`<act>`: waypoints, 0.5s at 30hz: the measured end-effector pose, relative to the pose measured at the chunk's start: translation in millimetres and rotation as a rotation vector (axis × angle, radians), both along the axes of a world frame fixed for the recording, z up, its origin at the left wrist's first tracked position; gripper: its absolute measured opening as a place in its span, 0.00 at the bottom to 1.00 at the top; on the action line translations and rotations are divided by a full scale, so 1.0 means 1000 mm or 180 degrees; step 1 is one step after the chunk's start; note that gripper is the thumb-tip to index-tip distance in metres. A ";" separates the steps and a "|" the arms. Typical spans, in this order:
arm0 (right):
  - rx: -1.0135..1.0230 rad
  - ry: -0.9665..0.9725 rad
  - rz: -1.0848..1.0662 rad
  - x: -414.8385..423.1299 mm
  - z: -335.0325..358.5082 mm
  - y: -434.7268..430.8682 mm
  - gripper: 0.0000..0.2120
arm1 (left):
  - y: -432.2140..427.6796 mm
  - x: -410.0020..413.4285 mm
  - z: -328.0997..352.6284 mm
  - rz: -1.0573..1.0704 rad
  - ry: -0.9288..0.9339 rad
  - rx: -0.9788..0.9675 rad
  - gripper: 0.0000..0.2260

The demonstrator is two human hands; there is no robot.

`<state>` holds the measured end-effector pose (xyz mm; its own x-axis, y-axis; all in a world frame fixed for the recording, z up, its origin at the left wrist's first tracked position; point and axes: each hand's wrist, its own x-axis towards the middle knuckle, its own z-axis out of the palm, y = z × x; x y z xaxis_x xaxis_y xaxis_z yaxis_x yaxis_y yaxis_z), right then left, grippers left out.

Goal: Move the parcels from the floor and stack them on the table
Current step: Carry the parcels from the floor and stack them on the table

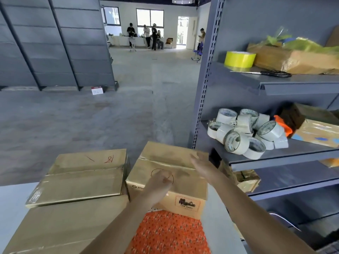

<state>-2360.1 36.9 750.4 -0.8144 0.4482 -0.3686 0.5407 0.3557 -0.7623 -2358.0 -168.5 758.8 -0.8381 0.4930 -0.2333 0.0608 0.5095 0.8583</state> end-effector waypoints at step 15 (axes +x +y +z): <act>0.1226 -0.0906 -0.0192 0.020 -0.065 0.010 0.41 | -0.043 -0.105 -0.059 0.0007 0.0461 -0.1510 0.17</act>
<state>-2340.4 47.3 685.4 -0.6736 0.6393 -0.3709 0.7372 0.5446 -0.4000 -2463.5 -211.7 699.9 -0.8794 0.3589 -0.3128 0.1608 0.8423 0.5144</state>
